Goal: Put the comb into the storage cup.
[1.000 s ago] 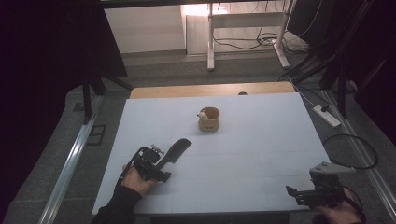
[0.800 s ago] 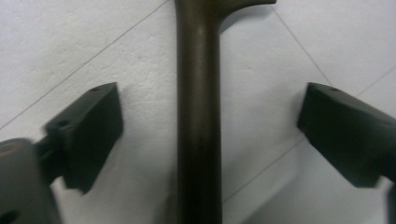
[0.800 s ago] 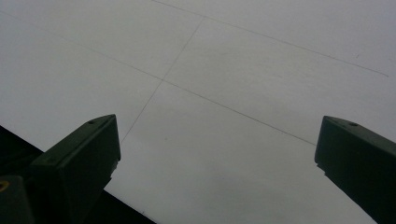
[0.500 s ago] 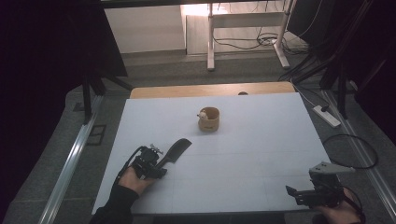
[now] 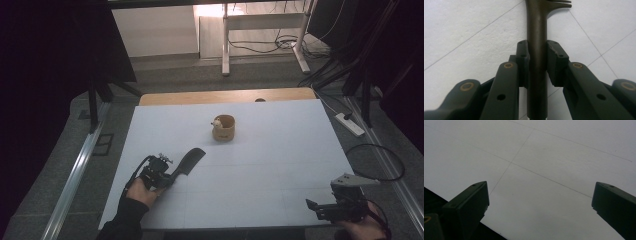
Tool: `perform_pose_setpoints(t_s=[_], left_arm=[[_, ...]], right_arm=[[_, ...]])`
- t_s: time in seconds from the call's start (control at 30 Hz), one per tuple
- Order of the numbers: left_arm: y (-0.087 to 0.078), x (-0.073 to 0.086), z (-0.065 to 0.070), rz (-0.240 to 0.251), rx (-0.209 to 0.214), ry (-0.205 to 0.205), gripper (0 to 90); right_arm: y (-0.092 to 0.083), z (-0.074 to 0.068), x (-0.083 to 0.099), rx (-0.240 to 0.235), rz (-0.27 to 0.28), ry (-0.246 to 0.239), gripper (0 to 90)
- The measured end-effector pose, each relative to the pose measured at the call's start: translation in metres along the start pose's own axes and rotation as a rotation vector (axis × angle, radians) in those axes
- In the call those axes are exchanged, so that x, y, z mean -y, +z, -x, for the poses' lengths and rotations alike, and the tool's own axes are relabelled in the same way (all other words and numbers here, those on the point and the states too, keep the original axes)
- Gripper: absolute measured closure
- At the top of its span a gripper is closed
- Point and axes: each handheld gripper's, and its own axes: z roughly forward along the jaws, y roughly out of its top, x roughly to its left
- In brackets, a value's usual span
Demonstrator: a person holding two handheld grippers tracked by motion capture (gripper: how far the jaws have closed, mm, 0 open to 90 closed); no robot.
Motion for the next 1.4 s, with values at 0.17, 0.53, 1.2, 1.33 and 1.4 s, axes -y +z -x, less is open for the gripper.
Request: perform_pose_setpoints(t_s=[0.17,0.53,1.2,1.33,1.4], left_arm=[[0.000,0.001,-0.004,0.013,0.031,-0.028,72.4],[-0.006,0.005,-0.011,0.062,0.087,-0.058,72.4],[-0.024,0.012,-0.002,0.148,0.117,-0.014,72.3],[-0.027,0.013,0.000,0.162,0.112,-0.003,72.3],[-0.029,0.014,0.001,0.172,0.115,0.001,72.3]], right_arm=[[0.000,0.000,0.000,-0.001,0.001,-0.001,1.8],[0.000,0.000,0.000,-0.001,0.001,-0.004,1.8],[0.000,-0.001,0.000,0.000,0.003,-0.004,1.9],[0.000,0.000,0.000,0.000,0.003,-0.004,1.9],[0.000,0.000,0.000,0.000,0.004,-0.004,1.9]])
